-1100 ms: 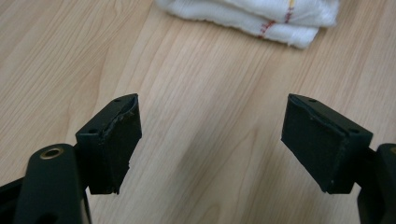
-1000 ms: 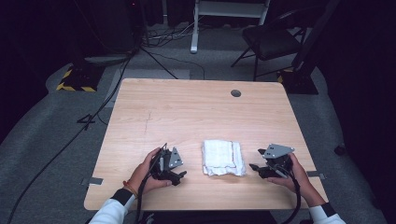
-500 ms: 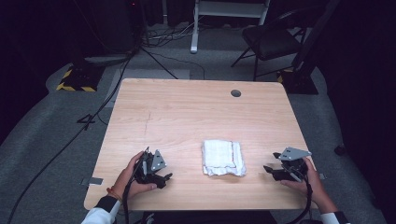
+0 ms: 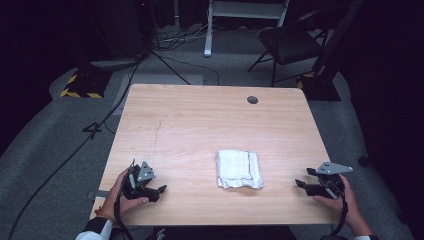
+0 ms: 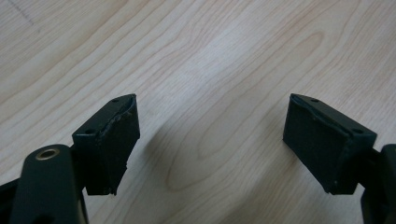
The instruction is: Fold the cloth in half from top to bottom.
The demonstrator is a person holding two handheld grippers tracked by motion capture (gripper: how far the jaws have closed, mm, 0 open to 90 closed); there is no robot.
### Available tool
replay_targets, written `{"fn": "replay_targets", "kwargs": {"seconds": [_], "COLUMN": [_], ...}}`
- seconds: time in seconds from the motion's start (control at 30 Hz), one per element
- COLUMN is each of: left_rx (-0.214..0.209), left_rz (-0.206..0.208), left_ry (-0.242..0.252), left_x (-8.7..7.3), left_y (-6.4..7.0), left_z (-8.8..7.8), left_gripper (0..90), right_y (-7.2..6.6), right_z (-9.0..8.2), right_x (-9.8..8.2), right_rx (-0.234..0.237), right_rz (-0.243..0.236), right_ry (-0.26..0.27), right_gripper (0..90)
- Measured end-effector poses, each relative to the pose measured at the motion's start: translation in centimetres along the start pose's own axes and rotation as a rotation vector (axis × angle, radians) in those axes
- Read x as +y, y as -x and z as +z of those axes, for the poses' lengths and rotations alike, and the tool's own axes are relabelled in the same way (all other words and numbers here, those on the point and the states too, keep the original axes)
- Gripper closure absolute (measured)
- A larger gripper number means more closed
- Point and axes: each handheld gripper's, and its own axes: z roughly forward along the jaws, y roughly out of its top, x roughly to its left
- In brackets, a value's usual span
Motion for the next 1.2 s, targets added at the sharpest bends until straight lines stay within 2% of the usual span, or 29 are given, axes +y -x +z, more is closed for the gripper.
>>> {"fn": "replay_targets", "kwargs": {"seconds": [0.17,0.23,0.33,0.4,0.47,1.2], "left_rx": [-0.042,-0.037,-0.012,0.006,0.014,0.020], "left_rz": [-0.073,-0.074,-0.095,-0.125,-0.141,-0.149], "left_ry": [0.036,0.056,0.053,0.053,0.055,0.057], "left_x": [-1.4,-2.0,-2.4,-2.6,-2.7,-2.7], "left_y": [-1.1,-1.4,-1.7,-1.8,-1.8,-1.7], "left_z": [-0.3,-0.5,-0.9,-1.0,-1.0,-1.0], "left_gripper": [17.5,17.3,17.3,17.3,17.3,17.1], "right_y": [0.6,0.9,1.3,1.4,1.4,1.3], "right_z": [-0.1,-0.1,-0.1,-0.1,-0.1,0.0], "right_x": [-1.0,-1.4,-1.9,-2.0,-2.0,-1.9], "right_rx": [-0.006,0.000,-0.018,-0.023,-0.030,-0.047], "right_rz": [0.050,0.078,0.103,0.119,0.114,0.131], "right_ry": [0.003,0.014,0.048,0.057,0.052,0.048], "right_gripper": [32.1,30.2,30.0,29.9,28.5,26.5]}}
